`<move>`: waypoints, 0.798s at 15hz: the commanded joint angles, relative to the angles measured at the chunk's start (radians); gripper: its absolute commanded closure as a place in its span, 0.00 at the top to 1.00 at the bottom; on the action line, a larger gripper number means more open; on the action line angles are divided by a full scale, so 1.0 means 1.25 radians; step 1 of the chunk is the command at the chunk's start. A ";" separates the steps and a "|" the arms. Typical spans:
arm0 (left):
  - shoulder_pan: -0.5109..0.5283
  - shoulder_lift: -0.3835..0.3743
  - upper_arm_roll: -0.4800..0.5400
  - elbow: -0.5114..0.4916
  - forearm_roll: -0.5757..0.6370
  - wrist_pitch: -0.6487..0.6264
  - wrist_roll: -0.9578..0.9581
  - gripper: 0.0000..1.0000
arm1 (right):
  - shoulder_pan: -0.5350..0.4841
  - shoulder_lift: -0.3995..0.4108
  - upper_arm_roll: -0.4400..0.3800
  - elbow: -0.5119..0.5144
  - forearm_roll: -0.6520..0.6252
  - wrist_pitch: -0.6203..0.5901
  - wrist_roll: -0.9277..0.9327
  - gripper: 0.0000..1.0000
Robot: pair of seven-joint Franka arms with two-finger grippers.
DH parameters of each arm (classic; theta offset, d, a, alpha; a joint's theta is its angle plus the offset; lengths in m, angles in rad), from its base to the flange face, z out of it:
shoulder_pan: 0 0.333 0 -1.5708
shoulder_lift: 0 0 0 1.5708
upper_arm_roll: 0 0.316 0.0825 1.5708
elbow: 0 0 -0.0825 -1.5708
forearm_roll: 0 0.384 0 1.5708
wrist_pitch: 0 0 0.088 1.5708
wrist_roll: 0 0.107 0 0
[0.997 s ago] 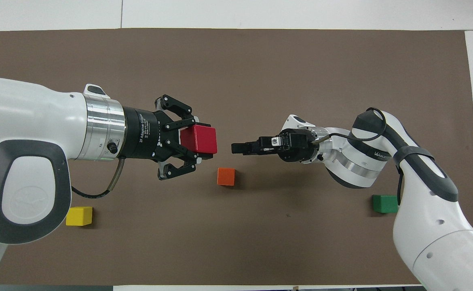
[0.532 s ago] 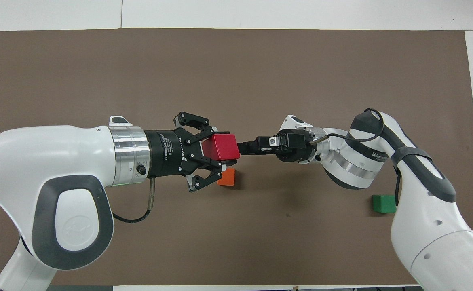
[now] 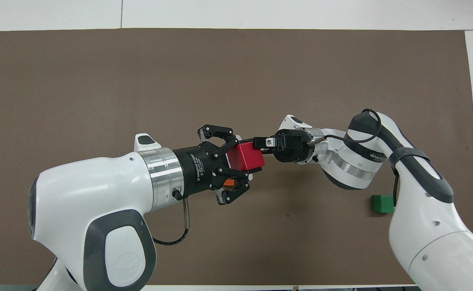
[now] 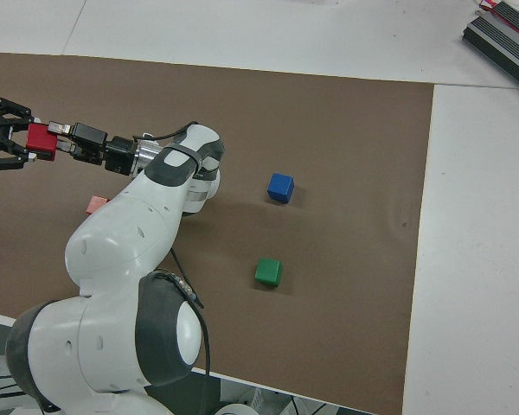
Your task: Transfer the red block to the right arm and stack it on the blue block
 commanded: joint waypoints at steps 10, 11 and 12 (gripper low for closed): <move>-0.026 0.018 0.009 -0.044 -0.141 0.067 0.199 0.00 | 0.004 0.002 0.000 0.009 0.019 0.028 -0.031 0.85; -0.026 0.022 0.009 -0.044 -0.151 0.077 0.208 0.00 | 0.004 0.002 0.000 0.012 0.019 0.032 -0.031 0.77; -0.026 0.026 0.009 -0.042 -0.159 0.079 0.213 0.00 | 0.004 0.002 0.000 0.012 0.019 0.034 -0.031 0.68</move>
